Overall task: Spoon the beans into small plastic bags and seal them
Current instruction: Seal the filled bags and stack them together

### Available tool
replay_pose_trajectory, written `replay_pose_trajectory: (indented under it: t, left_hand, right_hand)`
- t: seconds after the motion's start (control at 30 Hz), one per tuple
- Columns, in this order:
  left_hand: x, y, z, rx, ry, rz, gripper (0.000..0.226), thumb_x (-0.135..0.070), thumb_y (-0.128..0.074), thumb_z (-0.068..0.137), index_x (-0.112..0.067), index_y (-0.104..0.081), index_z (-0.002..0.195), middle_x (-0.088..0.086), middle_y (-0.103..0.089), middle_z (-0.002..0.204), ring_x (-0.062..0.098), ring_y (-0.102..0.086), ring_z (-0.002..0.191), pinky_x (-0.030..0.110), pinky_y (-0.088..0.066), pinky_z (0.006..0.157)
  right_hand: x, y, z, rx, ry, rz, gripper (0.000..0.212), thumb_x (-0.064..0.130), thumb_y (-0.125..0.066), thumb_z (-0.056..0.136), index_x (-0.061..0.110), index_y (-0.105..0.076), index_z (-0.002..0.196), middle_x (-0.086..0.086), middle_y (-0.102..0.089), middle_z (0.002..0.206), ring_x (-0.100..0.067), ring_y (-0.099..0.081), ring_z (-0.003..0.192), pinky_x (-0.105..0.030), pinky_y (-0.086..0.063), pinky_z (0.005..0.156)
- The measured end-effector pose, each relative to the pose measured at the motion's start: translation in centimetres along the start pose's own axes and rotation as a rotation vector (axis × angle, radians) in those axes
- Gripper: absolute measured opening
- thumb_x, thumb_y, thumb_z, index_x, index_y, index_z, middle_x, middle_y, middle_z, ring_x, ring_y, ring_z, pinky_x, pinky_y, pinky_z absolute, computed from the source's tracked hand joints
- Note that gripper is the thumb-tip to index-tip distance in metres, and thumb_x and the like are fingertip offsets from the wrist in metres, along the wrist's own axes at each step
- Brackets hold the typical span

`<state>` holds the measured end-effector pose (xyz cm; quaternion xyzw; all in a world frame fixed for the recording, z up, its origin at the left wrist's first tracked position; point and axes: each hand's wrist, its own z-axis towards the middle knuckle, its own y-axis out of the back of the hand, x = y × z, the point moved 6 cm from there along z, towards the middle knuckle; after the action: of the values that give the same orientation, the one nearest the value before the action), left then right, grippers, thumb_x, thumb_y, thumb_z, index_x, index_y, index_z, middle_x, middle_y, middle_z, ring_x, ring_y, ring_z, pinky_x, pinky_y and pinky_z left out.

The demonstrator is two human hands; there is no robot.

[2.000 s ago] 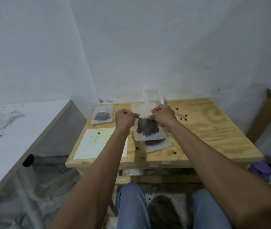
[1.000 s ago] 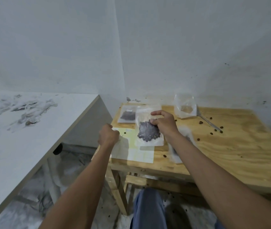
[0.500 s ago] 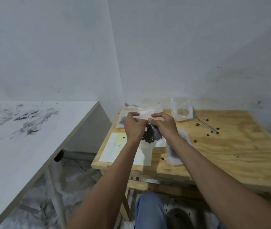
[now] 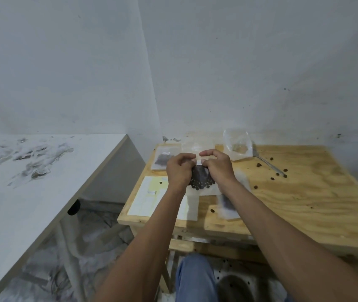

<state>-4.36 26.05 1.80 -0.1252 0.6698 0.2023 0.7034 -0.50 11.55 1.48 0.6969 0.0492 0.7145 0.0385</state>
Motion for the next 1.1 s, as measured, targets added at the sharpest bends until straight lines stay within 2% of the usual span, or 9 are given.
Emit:
replay_pose_trajectory:
  t: [0.1, 0.27, 0.37, 0.47, 0.6, 0.73, 0.83, 0.97, 1.1]
  left_hand:
    - [0.5, 0.6, 1.1, 0.006, 0.03, 0.018, 0.025, 0.001, -0.056, 0.093, -0.009, -0.075, 0.106, -0.003, -0.069, 0.098, 0.016, -0.065, 0.094, 0.027, -0.055, 0.08]
    - [1.4, 3.5, 4.1, 0.08, 0.039, 0.005, 0.041, 0.002, -0.063, 0.086, -0.014, -0.065, 0.124, 0.012, -0.061, 0.115, 0.016, -0.06, 0.085, 0.019, -0.047, 0.063]
    - [2.3, 5.5, 5.9, 0.062, -0.017, 0.097, 0.038, -0.001, -0.074, 0.083, -0.013, -0.068, 0.118, 0.01, -0.064, 0.111, 0.02, -0.063, 0.093, 0.022, -0.048, 0.068]
    - [3.1, 7.4, 8.2, -0.018, -0.041, 0.177, 0.034, -0.003, -0.079, 0.082, -0.007, -0.071, 0.115, 0.005, -0.067, 0.105, 0.007, -0.065, 0.082, 0.011, -0.05, 0.065]
    - [4.2, 9.1, 12.2, -0.109, -0.019, 0.247, 0.038, -0.011, -0.083, 0.08, -0.004, -0.072, 0.116, 0.013, -0.072, 0.112, 0.024, -0.071, 0.097, 0.037, -0.057, 0.09]
    - [5.6, 9.6, 15.3, -0.123, 0.004, 0.326, 0.033, -0.016, -0.082, 0.081, -0.006, -0.075, 0.111, 0.011, -0.075, 0.106, 0.022, -0.072, 0.09, 0.042, -0.059, 0.09]
    - [6.9, 9.4, 16.2, -0.092, 0.004, 0.438, 0.029, -0.021, -0.082, 0.081, -0.007, -0.078, 0.106, 0.01, -0.076, 0.107, 0.022, -0.071, 0.097, 0.04, -0.057, 0.092]
    - [7.3, 9.4, 16.1, -0.101, -0.034, 0.471, 0.021, -0.022, -0.079, 0.083, -0.01, -0.079, 0.1, 0.009, -0.075, 0.105, 0.023, -0.07, 0.097, 0.033, -0.055, 0.086]
    - [5.6, 9.0, 14.9, -0.188, -0.154, 0.596, 0.023, -0.031, -0.076, 0.085, -0.018, -0.076, 0.104, 0.006, -0.059, 0.126, 0.021, -0.055, 0.119, 0.031, -0.045, 0.096]
  right_hand:
    - [-0.2, -1.0, 0.6, 0.121, 0.024, -0.129, 0.03, 0.008, -0.06, 0.09, 0.029, -0.072, 0.108, -0.001, -0.068, 0.102, -0.017, -0.065, 0.087, -0.027, -0.051, 0.066]
    - [-0.2, -2.9, 2.3, 0.17, 0.029, -0.173, 0.042, 0.001, -0.072, 0.085, 0.026, -0.072, 0.117, -0.002, -0.067, 0.119, -0.021, -0.065, 0.103, -0.027, -0.052, 0.075]
    - [-0.1, -4.9, 3.9, 0.12, 0.028, -0.119, 0.043, 0.001, -0.074, 0.086, 0.021, -0.07, 0.124, 0.0, -0.066, 0.122, -0.02, -0.063, 0.112, -0.026, -0.053, 0.083]
    - [-0.2, -7.6, 5.8, 0.112, 0.004, -0.123, 0.044, 0.003, -0.075, 0.085, 0.017, -0.068, 0.127, -0.002, -0.066, 0.124, -0.017, -0.062, 0.107, -0.019, -0.05, 0.074]
    - [-0.6, -11.0, 8.4, 0.132, -0.019, -0.232, 0.043, 0.005, -0.079, 0.082, 0.015, -0.069, 0.123, -0.002, -0.066, 0.127, -0.018, -0.062, 0.109, -0.027, -0.053, 0.088]
    - [-1.2, -13.0, 10.3, 0.117, -0.029, -0.306, 0.042, 0.004, -0.076, 0.084, 0.012, -0.071, 0.125, -0.003, -0.068, 0.127, -0.019, -0.064, 0.109, -0.025, -0.053, 0.086]
    - [-2.1, -14.1, 11.1, 0.106, 0.003, -0.507, 0.029, 0.01, -0.069, 0.085, 0.008, -0.076, 0.113, -0.011, -0.071, 0.123, -0.028, -0.067, 0.109, -0.039, -0.059, 0.091]
    - [-2.5, -14.8, 11.2, 0.158, -0.009, -0.709, 0.034, 0.028, -0.061, 0.086, 0.033, -0.073, 0.118, -0.009, -0.052, 0.139, -0.032, -0.054, 0.124, -0.037, -0.048, 0.104]
    - [-1.4, -13.1, 10.8, 0.099, 0.053, -0.668, 0.038, 0.028, -0.066, 0.092, 0.032, -0.067, 0.13, -0.005, -0.047, 0.142, -0.028, -0.054, 0.124, -0.037, -0.051, 0.099]
